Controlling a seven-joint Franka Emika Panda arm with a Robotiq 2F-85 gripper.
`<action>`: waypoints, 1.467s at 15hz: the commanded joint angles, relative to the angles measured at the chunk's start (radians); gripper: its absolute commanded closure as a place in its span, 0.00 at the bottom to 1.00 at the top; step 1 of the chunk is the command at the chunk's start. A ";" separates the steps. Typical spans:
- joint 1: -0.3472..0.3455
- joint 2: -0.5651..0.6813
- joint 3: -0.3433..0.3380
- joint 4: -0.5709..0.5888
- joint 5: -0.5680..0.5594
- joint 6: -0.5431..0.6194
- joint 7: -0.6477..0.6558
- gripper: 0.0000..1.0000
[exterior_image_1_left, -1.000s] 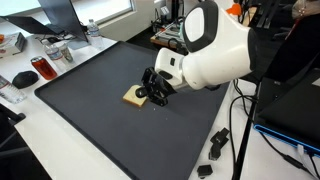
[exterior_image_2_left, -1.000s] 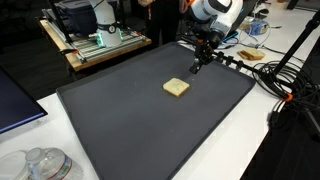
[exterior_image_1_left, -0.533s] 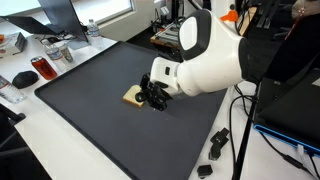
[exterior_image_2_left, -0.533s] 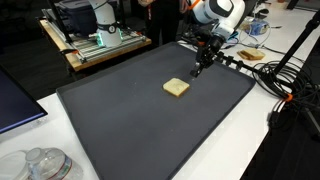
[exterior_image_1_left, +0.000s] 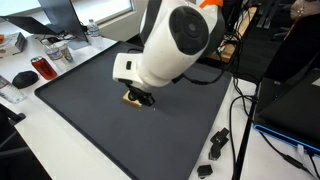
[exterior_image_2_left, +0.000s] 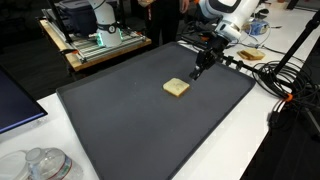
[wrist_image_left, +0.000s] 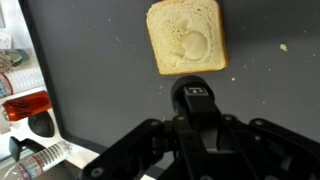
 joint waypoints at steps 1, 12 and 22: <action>-0.063 0.012 0.008 0.065 0.160 0.000 -0.176 0.95; -0.237 0.044 0.000 0.170 0.527 -0.020 -0.522 0.95; -0.392 0.007 0.028 0.089 0.774 0.097 -0.703 0.95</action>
